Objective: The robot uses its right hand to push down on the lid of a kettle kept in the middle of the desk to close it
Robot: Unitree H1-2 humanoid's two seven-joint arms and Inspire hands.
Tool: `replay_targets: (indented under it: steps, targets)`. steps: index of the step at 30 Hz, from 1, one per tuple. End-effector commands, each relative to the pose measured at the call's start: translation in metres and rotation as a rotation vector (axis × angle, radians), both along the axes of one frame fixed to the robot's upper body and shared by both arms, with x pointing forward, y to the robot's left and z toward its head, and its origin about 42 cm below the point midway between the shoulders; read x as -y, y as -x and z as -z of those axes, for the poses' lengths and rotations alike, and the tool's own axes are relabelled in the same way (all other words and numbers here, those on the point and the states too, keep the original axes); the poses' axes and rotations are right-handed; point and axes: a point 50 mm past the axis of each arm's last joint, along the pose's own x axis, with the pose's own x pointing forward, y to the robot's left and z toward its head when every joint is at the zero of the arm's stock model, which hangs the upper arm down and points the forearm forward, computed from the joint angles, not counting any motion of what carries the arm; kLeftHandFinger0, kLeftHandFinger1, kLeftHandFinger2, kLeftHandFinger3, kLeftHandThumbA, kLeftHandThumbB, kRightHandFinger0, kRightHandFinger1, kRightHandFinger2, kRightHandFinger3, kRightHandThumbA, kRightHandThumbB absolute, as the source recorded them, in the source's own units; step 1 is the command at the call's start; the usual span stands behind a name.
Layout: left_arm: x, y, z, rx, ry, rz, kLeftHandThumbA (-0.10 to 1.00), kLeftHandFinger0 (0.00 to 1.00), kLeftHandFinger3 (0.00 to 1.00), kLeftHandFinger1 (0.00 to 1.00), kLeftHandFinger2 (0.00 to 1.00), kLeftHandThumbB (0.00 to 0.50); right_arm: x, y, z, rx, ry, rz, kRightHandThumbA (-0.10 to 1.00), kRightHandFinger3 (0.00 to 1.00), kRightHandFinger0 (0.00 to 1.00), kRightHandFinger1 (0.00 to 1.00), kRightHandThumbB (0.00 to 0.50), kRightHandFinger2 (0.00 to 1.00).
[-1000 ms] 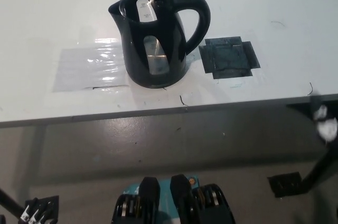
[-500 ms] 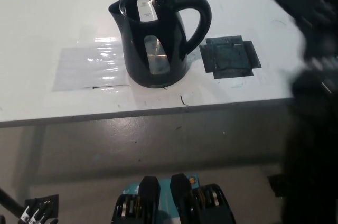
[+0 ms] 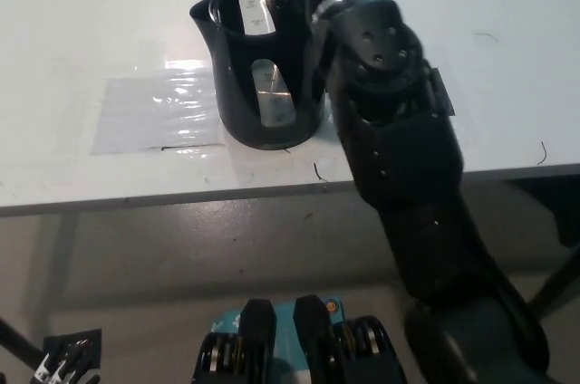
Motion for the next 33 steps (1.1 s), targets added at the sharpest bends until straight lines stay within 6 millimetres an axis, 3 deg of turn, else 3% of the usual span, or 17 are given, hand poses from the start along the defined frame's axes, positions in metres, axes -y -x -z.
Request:
replay_targets:
  steps: [1, 16, 27, 30, 33]
  targets:
    - [-0.004, 0.008, -0.006, 0.052, -0.011, 0.006, 1.00, 1.00, 1.00, 1.00, 1.00, 0.471, -0.015, 0.003, -0.040, 0.126, 0.017, 0.028, 0.72, 1.00, 1.00, 1.00, 0.123, 1.00]
    - [-0.005, 0.010, -0.004, 0.051, -0.008, 0.006, 1.00, 1.00, 1.00, 1.00, 1.00, 0.476, -0.023, -0.015, -0.040, 0.061, -0.060, 0.013, 0.70, 1.00, 1.00, 1.00, 0.138, 1.00]
    - [0.007, 0.012, 0.000, 0.044, 0.014, 0.023, 1.00, 1.00, 1.00, 1.00, 1.00, 0.477, -0.040, -0.034, 0.003, -0.063, -0.065, 0.023, 0.73, 1.00, 1.00, 1.00, 0.163, 1.00]
    - [0.008, 0.010, -0.003, 0.050, 0.008, 0.029, 1.00, 1.00, 1.00, 1.00, 1.00, 0.478, -0.039, -0.038, 0.015, -0.072, -0.075, 0.036, 0.72, 1.00, 1.00, 1.00, 0.138, 1.00]
    - [0.008, 0.006, -0.006, 0.058, 0.002, 0.042, 1.00, 1.00, 1.00, 1.00, 1.00, 0.482, -0.038, -0.041, 0.026, -0.087, -0.109, 0.022, 0.71, 1.00, 1.00, 1.00, 0.145, 1.00]
